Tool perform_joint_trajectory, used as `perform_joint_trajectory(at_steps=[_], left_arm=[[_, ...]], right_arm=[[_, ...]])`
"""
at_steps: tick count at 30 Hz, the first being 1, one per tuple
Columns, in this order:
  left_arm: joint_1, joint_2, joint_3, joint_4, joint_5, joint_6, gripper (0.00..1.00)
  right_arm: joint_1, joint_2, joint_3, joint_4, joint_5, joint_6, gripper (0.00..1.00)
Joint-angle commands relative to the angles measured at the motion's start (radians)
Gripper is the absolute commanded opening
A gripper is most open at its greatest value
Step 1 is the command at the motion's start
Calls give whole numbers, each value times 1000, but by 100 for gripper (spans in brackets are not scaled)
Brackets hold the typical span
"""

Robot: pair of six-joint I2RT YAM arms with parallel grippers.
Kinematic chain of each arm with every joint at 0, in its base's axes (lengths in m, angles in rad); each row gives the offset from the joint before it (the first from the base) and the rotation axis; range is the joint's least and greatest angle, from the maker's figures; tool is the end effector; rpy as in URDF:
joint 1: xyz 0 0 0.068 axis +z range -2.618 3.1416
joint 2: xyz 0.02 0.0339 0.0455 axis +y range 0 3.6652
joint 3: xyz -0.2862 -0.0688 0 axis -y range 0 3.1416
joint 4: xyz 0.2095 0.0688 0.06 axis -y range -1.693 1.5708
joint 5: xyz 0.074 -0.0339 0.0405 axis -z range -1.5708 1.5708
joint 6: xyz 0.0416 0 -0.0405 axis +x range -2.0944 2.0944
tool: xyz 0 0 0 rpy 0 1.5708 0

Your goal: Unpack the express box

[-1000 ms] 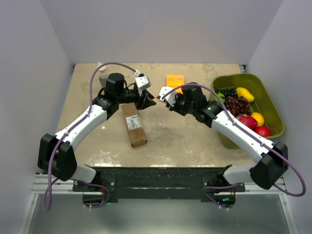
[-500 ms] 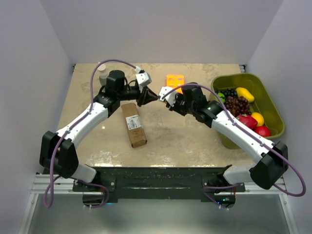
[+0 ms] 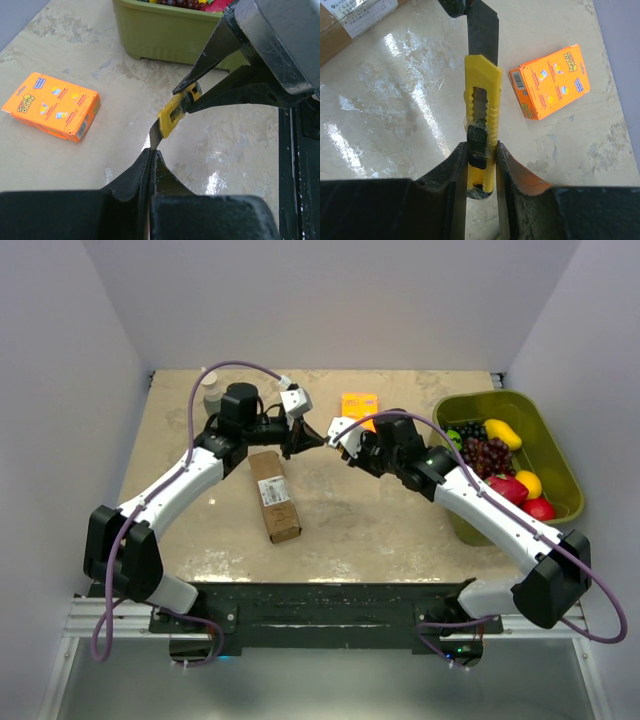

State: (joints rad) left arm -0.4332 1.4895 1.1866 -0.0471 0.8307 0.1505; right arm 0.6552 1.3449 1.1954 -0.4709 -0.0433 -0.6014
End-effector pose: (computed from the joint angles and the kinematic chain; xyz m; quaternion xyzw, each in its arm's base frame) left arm 0.2689 -0.1582 0.3585 0.4372 0.6515 -0.4012 0.4726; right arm 0.2098 0.1635 0.3534 -0.5305 0.7134 0.0315 0.4567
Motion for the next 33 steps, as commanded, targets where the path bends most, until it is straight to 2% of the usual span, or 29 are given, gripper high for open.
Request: perform_joint_trajectory(at_steps=[1, 6, 10, 15, 20, 26, 27, 28, 30, 33], left_arm=[[-2, 6, 42, -28, 18, 14, 0], [4, 23, 77, -167, 44, 38, 0], [27, 15, 103, -287, 6, 116, 0], [62, -6, 116, -402, -57, 162, 0], [83, -44, 96, -461, -88, 189, 0], [77, -83, 58, -455, -73, 219, 0], [76, -83, 53, -442, -80, 225, 10], [73, -89, 41, -427, -128, 195, 33], [73, -103, 21, -343, -156, 131, 61], [71, -130, -25, -188, -90, 5, 70]], right_arm=[[3, -27, 12, 34, 20, 23, 0], [3, -58, -32, 112, 123, -3, 0], [3, -92, -85, 144, 141, -96, 0], [1, -116, -131, 124, 131, -113, 0], [0, -121, -155, 115, 131, -118, 0], [0, -112, -146, 91, 92, -107, 0], [1, -110, -134, 84, 73, -103, 0], [0, -107, -129, 78, 63, -101, 0], [0, -105, -117, 66, 45, -100, 0], [0, -107, -102, 54, 17, -113, 0]])
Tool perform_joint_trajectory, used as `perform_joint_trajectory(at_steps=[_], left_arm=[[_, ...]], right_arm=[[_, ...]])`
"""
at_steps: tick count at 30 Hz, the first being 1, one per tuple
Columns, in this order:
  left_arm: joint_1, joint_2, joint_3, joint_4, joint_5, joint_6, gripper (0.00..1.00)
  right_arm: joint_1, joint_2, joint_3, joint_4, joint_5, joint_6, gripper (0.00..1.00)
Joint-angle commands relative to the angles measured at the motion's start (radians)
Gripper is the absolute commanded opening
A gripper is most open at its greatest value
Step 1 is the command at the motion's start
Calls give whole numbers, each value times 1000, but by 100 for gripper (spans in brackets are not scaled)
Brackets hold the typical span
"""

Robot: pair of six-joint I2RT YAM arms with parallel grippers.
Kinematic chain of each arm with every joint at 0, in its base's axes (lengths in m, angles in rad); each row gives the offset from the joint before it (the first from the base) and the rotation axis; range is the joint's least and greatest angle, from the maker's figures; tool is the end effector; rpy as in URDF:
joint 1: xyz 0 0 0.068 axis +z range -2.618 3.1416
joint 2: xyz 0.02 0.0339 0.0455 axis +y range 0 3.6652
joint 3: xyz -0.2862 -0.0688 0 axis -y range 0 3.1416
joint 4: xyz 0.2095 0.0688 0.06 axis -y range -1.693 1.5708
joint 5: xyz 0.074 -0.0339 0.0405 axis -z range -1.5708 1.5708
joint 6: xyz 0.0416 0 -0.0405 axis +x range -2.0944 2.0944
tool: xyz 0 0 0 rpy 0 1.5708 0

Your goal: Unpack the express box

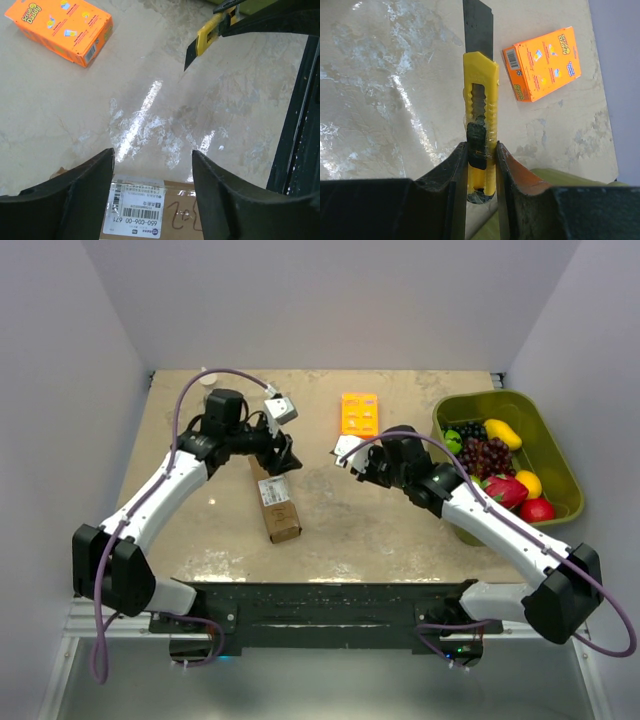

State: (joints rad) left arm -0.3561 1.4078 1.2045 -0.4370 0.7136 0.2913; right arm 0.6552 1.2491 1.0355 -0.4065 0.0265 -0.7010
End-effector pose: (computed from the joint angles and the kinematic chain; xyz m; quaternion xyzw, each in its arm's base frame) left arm 0.2486 -0.1215 0.3494 0.4149 0.7441 -0.3256 0.4101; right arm 0.1918 0.1460 0.3321 -0.5530 0.6962 -0.0223 0.4572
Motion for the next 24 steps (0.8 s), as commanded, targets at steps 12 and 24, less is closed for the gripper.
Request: perform_joint_trajectory(at_steps=[12, 24], left_arm=[[-47, 151, 50, 422, 311, -418, 68], [-66, 306, 147, 529, 412, -520, 39]], right_arm=[[0, 35, 132, -32, -94, -31, 0], [1, 36, 138, -31, -94, -26, 0]])
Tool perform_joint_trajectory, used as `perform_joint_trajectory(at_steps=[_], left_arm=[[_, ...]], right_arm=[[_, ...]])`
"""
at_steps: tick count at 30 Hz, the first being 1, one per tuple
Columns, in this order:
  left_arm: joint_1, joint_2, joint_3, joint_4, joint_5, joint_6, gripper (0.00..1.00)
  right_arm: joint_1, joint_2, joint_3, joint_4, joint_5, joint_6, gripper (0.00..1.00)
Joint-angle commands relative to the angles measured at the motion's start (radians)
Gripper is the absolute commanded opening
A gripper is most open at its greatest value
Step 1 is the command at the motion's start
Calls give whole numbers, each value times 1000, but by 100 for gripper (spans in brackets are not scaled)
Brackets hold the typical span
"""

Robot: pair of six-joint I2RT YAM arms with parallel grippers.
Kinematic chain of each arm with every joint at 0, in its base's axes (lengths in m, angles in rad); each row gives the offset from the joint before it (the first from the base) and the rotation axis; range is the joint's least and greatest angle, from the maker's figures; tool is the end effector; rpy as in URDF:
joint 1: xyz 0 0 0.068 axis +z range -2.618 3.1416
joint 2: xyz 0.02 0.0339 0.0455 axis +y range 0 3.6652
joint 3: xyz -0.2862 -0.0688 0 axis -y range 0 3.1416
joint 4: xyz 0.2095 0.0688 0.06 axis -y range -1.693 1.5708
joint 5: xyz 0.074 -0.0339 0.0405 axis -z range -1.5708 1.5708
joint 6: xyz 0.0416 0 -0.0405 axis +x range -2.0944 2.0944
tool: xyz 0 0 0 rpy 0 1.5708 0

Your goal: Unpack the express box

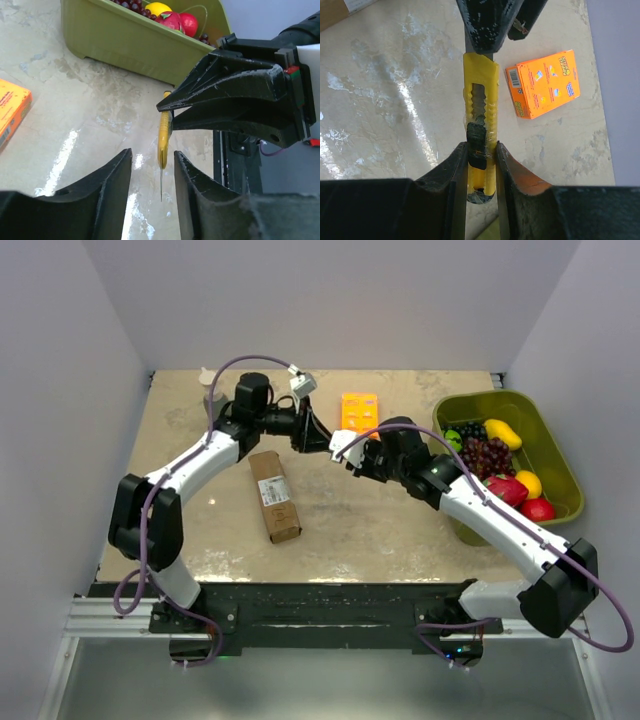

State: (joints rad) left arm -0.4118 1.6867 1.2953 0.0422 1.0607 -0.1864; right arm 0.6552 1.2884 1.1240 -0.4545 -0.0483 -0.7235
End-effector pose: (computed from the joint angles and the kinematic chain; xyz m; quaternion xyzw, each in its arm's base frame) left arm 0.3138 -0.1767 0.3411 0.3677 0.6696 -0.5418 0.3507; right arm 0.1977 0.1544 0.3462 -0.5737 0.6787 0.0058 0.4585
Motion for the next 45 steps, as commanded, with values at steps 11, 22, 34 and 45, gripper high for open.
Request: perform_joint_trajectory(at_steps=[11, 22, 34, 45], left_arm=[[-18, 68, 98, -5, 90, -10, 24], [-18, 97, 136, -99, 108, 41, 16], [-24, 116, 153, -145, 119, 76, 17], [-27, 131, 171, -81, 166, -1, 31]], right_arm=[[0, 17, 69, 34, -16, 6, 0], [0, 31, 85, 50, 1, -5, 0], [1, 32, 91, 56, 5, -14, 0], [3, 40, 94, 59, 5, -36, 0]])
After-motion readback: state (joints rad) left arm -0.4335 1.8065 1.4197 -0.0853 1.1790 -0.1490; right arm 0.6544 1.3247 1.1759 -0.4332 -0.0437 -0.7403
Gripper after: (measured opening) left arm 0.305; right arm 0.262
